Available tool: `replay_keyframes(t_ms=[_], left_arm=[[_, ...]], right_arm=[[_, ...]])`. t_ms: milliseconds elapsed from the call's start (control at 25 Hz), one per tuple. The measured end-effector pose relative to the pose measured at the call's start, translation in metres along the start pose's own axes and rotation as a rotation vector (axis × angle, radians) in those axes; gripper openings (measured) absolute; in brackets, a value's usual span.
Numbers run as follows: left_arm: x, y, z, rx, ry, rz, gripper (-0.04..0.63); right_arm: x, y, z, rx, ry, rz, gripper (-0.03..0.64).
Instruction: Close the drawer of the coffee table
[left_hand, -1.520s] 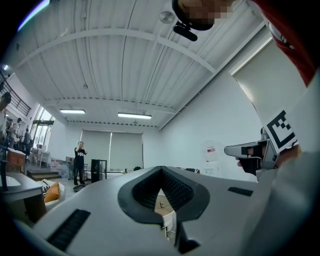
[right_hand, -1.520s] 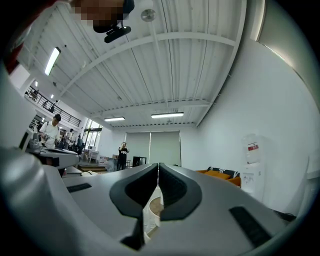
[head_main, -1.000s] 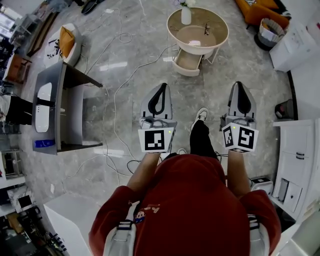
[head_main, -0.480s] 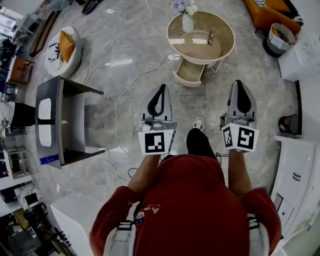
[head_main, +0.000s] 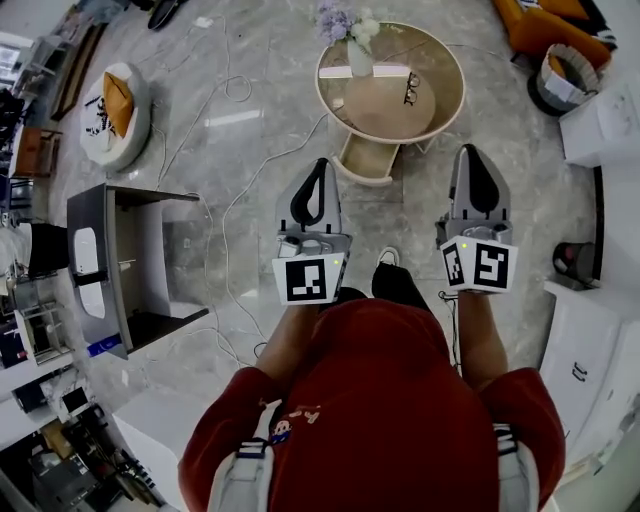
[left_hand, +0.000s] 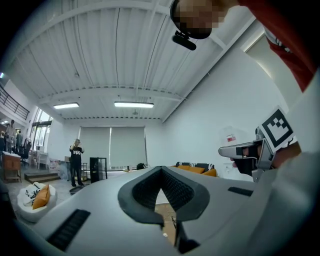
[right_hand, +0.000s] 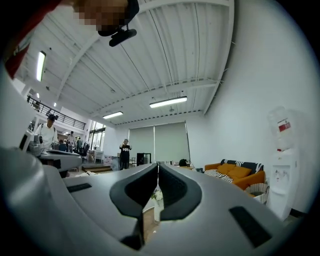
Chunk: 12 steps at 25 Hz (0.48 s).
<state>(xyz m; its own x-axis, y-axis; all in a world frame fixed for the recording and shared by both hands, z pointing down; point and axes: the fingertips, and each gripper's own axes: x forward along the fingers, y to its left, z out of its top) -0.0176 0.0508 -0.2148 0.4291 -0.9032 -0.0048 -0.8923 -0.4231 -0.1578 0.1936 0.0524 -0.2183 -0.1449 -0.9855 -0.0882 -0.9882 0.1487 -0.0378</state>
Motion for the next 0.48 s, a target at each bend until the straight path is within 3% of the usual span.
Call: replay_keyframes(t_ms=[480], left_arm=[[0.05, 0.047, -0.012, -0.003, 0.004, -0.077, 0.008]], right_arm=[[0.053, 0.017, -0.011, 0.017, -0.011, -0.082, 0.023]])
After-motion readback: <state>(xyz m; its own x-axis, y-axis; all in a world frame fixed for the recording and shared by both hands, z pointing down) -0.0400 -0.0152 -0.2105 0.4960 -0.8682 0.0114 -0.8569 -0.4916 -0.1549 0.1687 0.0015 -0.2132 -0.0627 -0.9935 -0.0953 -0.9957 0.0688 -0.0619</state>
